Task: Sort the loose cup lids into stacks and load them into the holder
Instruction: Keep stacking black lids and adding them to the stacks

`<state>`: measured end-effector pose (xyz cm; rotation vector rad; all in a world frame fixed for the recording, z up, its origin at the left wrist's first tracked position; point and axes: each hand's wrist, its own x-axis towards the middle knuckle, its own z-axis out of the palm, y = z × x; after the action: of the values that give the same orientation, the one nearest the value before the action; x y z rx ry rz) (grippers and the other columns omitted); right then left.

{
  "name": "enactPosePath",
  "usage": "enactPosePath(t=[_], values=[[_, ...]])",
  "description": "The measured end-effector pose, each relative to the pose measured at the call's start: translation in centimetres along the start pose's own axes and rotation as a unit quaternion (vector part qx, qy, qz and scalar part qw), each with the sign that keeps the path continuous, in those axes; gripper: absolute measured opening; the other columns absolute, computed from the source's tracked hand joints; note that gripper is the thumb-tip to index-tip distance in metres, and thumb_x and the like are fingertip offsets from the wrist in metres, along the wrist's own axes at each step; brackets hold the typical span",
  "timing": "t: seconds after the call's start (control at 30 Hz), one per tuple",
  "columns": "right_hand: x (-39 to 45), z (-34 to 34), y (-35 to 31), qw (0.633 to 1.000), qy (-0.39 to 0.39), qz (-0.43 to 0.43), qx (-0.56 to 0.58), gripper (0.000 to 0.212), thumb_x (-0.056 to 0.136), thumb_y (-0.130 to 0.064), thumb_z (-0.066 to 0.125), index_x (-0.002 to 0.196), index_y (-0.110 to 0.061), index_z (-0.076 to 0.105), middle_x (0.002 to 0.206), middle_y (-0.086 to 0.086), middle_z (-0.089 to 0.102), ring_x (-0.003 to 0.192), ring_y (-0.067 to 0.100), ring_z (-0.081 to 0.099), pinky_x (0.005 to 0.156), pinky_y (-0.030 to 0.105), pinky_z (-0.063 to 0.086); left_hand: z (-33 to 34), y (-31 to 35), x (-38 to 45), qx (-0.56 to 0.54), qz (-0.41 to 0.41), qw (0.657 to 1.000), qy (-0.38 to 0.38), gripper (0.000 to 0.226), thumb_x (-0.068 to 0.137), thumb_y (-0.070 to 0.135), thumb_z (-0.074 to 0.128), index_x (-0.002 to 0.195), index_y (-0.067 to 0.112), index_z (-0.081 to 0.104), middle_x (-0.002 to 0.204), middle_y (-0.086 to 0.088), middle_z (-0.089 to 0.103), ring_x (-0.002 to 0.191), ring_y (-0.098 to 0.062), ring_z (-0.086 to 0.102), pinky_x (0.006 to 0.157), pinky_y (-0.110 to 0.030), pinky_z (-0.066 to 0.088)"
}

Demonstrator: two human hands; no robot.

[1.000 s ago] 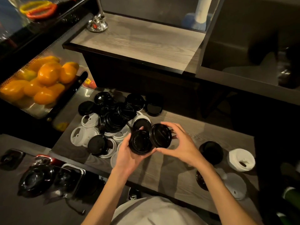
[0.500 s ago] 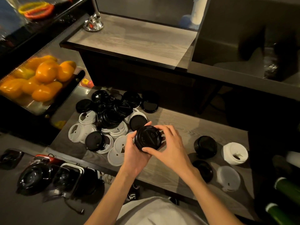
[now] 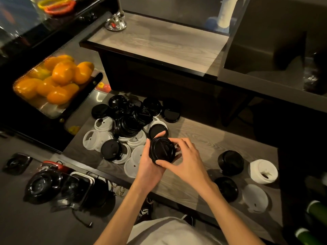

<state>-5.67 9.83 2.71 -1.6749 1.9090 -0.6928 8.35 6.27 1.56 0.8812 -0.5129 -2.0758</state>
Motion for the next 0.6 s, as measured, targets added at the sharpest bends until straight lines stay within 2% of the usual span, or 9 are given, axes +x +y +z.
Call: enactPosePath(t=[0.07,0.13,0.2,0.3,0.37,0.43,0.5,0.6], values=[[0.5,0.1,-0.3,1.000,-0.011,0.003,0.001,0.088,0.066,-0.081,0.067,0.139,-0.036,0.050,0.132,-0.017,0.046,0.121,0.008,0.052,0.107,0.041,0.047,-0.7,0.4,0.2,0.008,0.003,1.000,0.010,0.048,0.113,0.030,0.021,0.148,0.010,0.047,0.141,-0.033,0.053,0.131,-0.041,0.055,0.098,-0.043,0.055],[1.3,0.3,-0.6,1.000,-0.022,-0.004,-0.018,0.089,0.065,-0.084,0.065,0.140,-0.036,0.051,0.131,-0.017,0.046,0.123,0.009,0.050,0.109,0.040,0.045,-1.7,1.0,0.9,-0.009,-0.005,1.000,0.021,0.041,0.111,0.012,0.026,0.144,0.007,0.050,0.137,-0.032,0.056,0.130,-0.045,0.054,0.103,-0.052,0.052],[2.2,0.7,-1.4,0.997,-0.037,-0.016,-0.059,0.090,0.067,-0.084,0.062,0.143,-0.036,0.051,0.133,-0.014,0.044,0.126,0.011,0.046,0.111,0.037,0.041,-2.3,2.1,1.3,0.028,0.005,0.999,0.042,0.042,0.108,0.022,0.031,0.140,0.006,0.054,0.134,-0.029,0.060,0.124,-0.046,0.059,0.103,-0.059,0.051],[3.6,1.3,-2.8,0.992,-0.087,-0.037,-0.081,0.088,0.071,-0.081,0.063,0.147,-0.038,0.049,0.137,-0.012,0.041,0.127,0.010,0.038,0.111,0.031,0.035,-3.2,3.6,1.5,0.019,-0.019,0.998,0.053,0.050,0.104,0.046,0.041,0.135,0.012,0.058,0.130,-0.021,0.066,0.111,-0.035,0.067,0.086,-0.052,0.058],[5.5,1.9,-3.5,0.993,-0.113,-0.036,-0.020,0.082,0.072,-0.080,0.064,0.142,-0.039,0.054,0.136,-0.013,0.046,0.127,0.008,0.043,0.109,0.031,0.040,-4.4,4.3,1.8,0.005,-0.026,0.997,0.074,0.045,0.101,0.043,0.051,0.135,0.014,0.060,0.123,-0.018,0.069,0.106,-0.033,0.068,0.083,-0.048,0.056],[8.2,2.8,-3.7,0.994,-0.089,-0.030,0.054,0.073,0.077,-0.073,0.067,0.136,-0.031,0.060,0.131,-0.012,0.055,0.121,0.007,0.054,0.104,0.033,0.050,-6.0,4.9,2.1,-0.021,-0.012,0.994,0.107,0.040,0.103,0.036,0.051,0.133,0.012,0.060,0.113,-0.018,0.070,0.096,-0.033,0.069,0.075,-0.044,0.055],[11.2,3.9,-3.5,0.996,-0.078,-0.051,0.012,0.068,0.082,-0.061,0.073,0.138,-0.025,0.058,0.130,-0.007,0.059,0.119,0.009,0.059,0.103,0.039,0.052,-7.6,5.5,2.3,-0.054,-0.016,0.990,0.132,0.036,0.104,0.036,0.050,0.128,0.010,0.061,0.111,-0.019,0.068,0.092,-0.034,0.068,0.070,-0.042,0.052],[15.4,5.8,-4.4,0.983,-0.136,-0.099,-0.074,0.080,0.081,-0.039,0.086,0.149,-0.019,0.047,0.144,-0.002,0.050,0.132,0.016,0.051,0.112,0.042,0.045,-10.0,6.2,2.5,-0.078,-0.034,0.984,0.154,0.030,0.105,0.037,0.046,0.116,0.014,0.064,0.103,-0.016,0.069,0.089,-0.033,0.069,0.064,-0.037,0.055]])
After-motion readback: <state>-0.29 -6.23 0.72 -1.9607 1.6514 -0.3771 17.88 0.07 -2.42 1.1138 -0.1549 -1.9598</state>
